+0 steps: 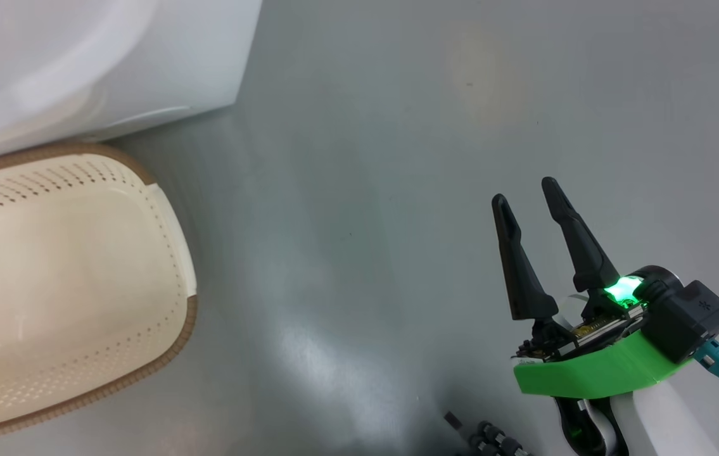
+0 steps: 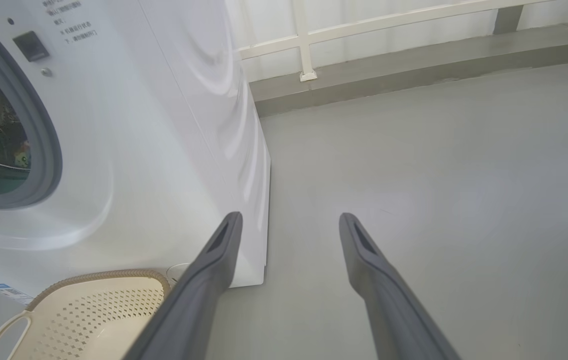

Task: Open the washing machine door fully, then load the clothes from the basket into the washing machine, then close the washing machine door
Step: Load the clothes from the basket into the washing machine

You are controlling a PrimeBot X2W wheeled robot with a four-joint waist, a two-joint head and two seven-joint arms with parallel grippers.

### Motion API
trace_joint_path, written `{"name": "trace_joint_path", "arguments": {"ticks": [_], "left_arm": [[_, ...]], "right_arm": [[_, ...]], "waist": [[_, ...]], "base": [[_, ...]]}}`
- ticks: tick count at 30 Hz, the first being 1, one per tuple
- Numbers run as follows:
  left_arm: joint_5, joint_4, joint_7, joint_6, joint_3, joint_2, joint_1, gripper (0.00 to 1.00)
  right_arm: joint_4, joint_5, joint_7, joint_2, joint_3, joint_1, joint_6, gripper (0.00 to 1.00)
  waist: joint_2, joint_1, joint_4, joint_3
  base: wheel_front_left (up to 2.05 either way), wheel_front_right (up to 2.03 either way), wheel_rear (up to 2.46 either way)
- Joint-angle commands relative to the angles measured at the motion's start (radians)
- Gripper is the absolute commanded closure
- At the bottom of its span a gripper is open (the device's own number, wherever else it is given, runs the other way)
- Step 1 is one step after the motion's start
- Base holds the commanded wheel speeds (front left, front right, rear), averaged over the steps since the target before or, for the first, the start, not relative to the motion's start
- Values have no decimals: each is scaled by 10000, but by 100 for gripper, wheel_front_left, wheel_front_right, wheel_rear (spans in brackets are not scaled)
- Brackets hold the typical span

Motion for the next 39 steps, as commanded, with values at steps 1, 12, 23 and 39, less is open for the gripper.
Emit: {"name": "trace_joint_path", "arguments": {"ticks": [1,12,23,39], "left_arm": [[-242,-62,-237,-23,224,296,384,0],[-257,-512,-1536,-23,696,-615,2456,0],[1478,-1627,-1541,-23,3191,-1842,5332,0],[4099,-3878,-1542,-23,6867,-3432,9589,0]], "right_arm": [[-135,-121,-80,-89,180,16,56,0],[550,-481,-80,-89,-77,-261,56,0],[1343,-587,-80,-89,-260,-402,56,0],[2180,-669,-80,-89,-548,-262,56,0]], "waist": [[-1,0,190,-363],[-1,0,1055,-1800],[-1,0,1697,-3344],[-1,0,2266,-4898]], "base": [[0,0,0],[0,0,0],[0,0,0],[0,0,0]]}}
